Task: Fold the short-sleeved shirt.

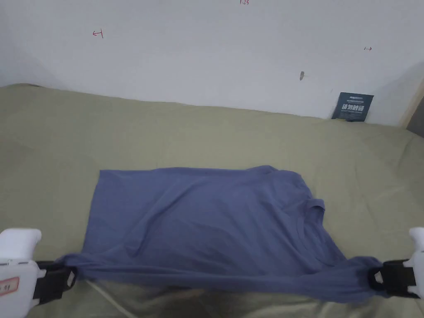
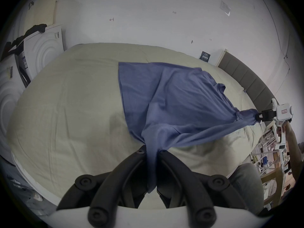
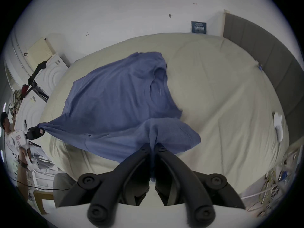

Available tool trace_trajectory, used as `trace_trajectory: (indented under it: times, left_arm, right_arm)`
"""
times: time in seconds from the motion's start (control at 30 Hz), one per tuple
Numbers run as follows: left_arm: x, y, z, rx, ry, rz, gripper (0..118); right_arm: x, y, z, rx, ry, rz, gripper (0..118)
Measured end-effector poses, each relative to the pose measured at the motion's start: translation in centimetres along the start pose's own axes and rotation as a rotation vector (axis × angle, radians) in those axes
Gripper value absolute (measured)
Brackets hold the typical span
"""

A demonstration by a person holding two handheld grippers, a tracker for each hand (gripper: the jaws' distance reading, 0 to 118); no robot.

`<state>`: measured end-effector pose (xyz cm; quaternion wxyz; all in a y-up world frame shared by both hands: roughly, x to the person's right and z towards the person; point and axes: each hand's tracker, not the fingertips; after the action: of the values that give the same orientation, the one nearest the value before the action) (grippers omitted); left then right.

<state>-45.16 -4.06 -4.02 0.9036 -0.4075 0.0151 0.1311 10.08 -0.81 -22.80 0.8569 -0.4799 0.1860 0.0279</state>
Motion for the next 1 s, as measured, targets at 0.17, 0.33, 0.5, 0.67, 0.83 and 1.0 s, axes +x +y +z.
trace_trajectory:
  times: [0.17, 0.33, 0.5, 0.67, 0.83, 1.0]
  left_arm:
    - [-0.2, 3.1, -2.6, -0.032, 0.033, -0.043, 6]
    - [-0.1, 5.3, -5.9, -0.067, 0.07, -0.061, 6]
    - [0.3, 7.0, -8.6, -0.066, 0.105, -0.053, 30]
    - [0.7, 7.2, -8.8, 0.069, 0.195, -0.008, 118]
    - [0.8, 6.2, -8.4, 0.148, 0.13, 0.007, 113]
    - [0.4, -2.5, -4.7, 0.192, 0.241, -0.036, 0]
  right_arm:
    - [-0.3, 4.4, -1.9, -0.002, -0.007, 0.042, 3]
    - [-0.5, 7.8, -5.0, -0.017, -0.029, 0.039, 3]
    - [0.0, 9.5, -8.0, -0.022, -0.056, 0.026, 27]
    - [0.6, 8.1, -6.6, 0.152, -0.013, 0.001, 74]
    - [0.0, 4.3, -3.1, 0.258, 0.047, 0.067, 74]
    - [-3.2, -0.8, -0.8, 0.244, 0.002, 0.069, 0]
